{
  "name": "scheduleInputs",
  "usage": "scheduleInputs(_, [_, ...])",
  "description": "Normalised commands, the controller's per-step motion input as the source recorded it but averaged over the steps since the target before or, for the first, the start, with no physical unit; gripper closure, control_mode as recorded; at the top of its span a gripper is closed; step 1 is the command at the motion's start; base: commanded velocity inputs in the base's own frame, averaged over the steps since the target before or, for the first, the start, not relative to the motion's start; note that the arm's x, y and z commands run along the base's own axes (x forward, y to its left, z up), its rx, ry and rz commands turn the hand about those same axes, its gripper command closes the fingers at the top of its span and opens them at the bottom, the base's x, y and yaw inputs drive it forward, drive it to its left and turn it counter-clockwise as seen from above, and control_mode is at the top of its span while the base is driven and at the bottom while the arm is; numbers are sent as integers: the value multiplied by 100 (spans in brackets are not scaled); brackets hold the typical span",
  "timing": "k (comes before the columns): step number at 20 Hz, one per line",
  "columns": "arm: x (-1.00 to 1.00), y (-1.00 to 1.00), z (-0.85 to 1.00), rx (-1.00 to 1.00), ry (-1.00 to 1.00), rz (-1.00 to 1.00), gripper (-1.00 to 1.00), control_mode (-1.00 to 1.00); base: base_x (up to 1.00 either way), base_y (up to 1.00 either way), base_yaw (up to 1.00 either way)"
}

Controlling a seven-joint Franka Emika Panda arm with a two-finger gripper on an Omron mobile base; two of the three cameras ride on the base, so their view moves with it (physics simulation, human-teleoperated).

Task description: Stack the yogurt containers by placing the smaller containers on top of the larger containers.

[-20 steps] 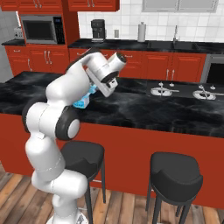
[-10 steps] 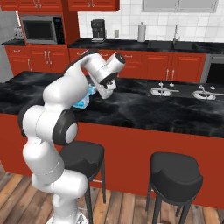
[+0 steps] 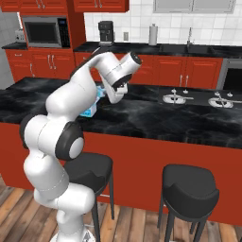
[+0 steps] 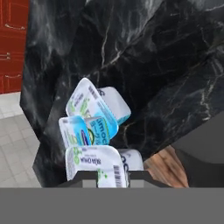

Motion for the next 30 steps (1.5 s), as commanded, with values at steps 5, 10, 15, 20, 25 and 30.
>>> scheduleInputs(5, [0,13,8,0,5,-7,100,-100,0,0,0])
scheduleInputs(10, [0,25,7,0,4,-7,100,-100,0,0,0])
scheduleInputs(15, [0,22,1,0,3,-7,100,-100,0,0,0])
scheduleInputs(20, [0,17,0,0,4,-6,100,-100,0,0,0])
scheduleInputs(25, [0,18,0,0,3,-6,100,-100,0,0,0])
scheduleInputs(30, [8,5,0,0,3,-6,100,-100,0,0,0])
